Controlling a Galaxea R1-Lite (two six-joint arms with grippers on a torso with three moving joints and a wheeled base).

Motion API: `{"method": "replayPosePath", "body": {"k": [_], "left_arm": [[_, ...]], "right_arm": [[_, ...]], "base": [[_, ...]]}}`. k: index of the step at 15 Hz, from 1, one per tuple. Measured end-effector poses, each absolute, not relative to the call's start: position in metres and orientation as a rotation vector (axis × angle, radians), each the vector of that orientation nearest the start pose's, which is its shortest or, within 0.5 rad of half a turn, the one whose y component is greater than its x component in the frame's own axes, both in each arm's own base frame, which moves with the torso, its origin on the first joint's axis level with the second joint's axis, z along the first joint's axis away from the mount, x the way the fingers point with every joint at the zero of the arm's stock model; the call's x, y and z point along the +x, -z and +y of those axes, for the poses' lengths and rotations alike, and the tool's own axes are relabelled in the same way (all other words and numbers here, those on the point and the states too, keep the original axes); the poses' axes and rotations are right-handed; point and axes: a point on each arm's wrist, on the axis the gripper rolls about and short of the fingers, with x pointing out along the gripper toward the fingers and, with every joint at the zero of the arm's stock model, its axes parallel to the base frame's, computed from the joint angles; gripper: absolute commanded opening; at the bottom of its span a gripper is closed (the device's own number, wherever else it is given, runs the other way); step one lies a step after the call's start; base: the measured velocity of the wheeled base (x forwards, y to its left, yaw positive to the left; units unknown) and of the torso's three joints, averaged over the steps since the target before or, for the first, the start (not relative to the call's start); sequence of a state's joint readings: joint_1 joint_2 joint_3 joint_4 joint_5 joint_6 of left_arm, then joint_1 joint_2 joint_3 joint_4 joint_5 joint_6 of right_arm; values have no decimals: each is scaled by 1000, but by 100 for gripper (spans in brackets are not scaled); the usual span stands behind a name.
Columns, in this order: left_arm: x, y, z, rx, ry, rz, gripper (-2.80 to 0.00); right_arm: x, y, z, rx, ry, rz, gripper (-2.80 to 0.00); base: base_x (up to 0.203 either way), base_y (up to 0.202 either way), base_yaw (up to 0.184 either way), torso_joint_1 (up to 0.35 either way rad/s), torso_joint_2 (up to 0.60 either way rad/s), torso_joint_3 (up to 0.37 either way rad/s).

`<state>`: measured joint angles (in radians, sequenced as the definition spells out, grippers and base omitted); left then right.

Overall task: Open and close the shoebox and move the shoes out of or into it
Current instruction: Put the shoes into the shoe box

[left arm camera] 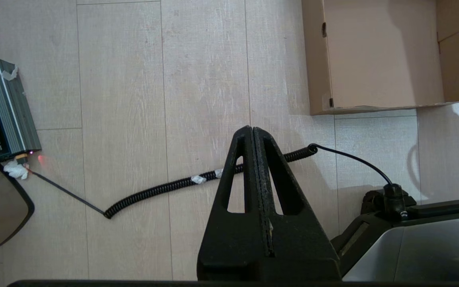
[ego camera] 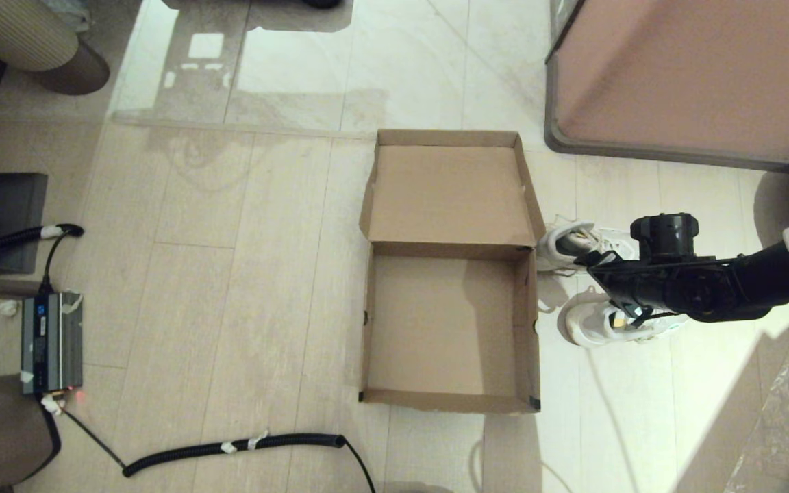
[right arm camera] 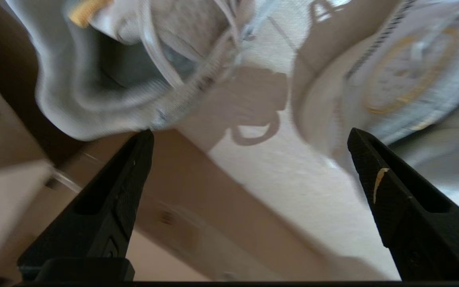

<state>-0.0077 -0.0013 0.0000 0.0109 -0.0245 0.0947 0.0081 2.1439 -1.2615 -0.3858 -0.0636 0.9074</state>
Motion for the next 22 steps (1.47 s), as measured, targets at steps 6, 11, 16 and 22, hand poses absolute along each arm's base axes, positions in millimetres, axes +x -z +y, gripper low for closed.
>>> {"method": "replayPosePath", "body": {"k": [6, 11, 16, 22], "left_arm": [[-23, -74, 0, 95, 33, 8, -280], [-23, -74, 0, 95, 33, 8, -280], [-23, -74, 0, 95, 33, 8, -280], [-23, -74, 0, 95, 33, 8, -280]], "right_arm": [[426, -121, -9, 1000, 306, 449, 0], [431, -140, -7, 990, 304, 455, 0], [415, -155, -5, 966, 323, 509, 0], [445, -146, 7, 938, 349, 456, 0]], "base": [[0, 0, 0, 0, 0, 0], [0, 0, 0, 0, 0, 0], [0, 0, 0, 0, 0, 0], [0, 0, 0, 0, 0, 0]]}}
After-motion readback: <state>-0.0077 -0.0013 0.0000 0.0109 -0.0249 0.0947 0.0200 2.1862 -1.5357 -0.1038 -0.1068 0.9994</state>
